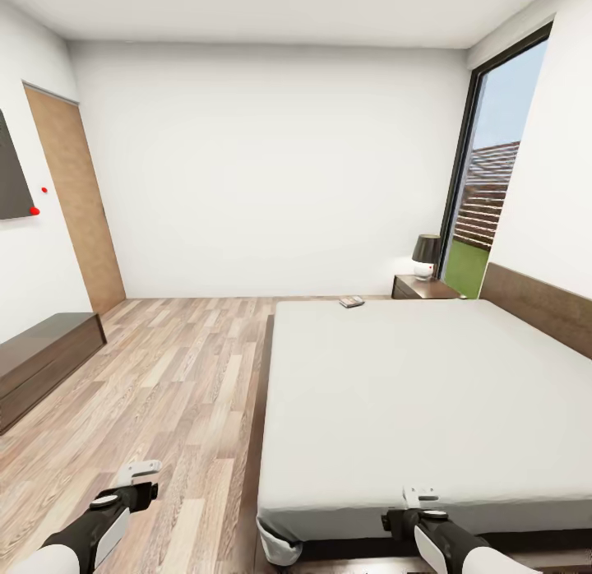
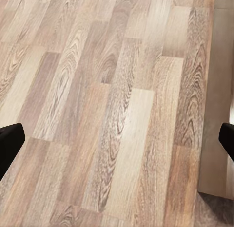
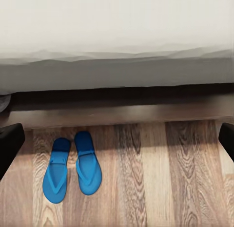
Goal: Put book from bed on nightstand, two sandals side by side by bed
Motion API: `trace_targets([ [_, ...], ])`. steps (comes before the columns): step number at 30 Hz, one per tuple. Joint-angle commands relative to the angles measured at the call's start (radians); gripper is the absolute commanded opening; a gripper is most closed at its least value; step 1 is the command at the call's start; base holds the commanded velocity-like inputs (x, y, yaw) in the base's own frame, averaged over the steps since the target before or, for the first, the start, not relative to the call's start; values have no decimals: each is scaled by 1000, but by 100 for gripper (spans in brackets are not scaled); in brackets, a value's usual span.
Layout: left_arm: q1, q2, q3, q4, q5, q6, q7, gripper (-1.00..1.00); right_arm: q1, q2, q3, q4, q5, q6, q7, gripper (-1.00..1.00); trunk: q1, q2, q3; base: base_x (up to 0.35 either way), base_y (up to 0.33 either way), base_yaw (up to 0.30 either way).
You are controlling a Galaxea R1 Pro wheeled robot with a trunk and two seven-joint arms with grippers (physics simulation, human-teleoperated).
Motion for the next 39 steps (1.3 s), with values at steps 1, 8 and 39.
trace_targets([
  [1, 0, 0, -4, -2, 9, 2, 3, 100, 0, 0, 9, -2, -9, 6, -2, 100, 0, -1, -1, -174, 0, 0],
  [8, 0, 0, -4, -2, 8, -11, 2, 100, 5, 0, 9, -2, -10, -43, -2, 100, 0, -1, -1, -172, 0, 0],
  [39, 0, 0, -4, -2, 8, -15, 0, 100, 12, 2, 9, -4, -20, -68, -2, 100, 0, -1, -1, -64, 0, 35],
])
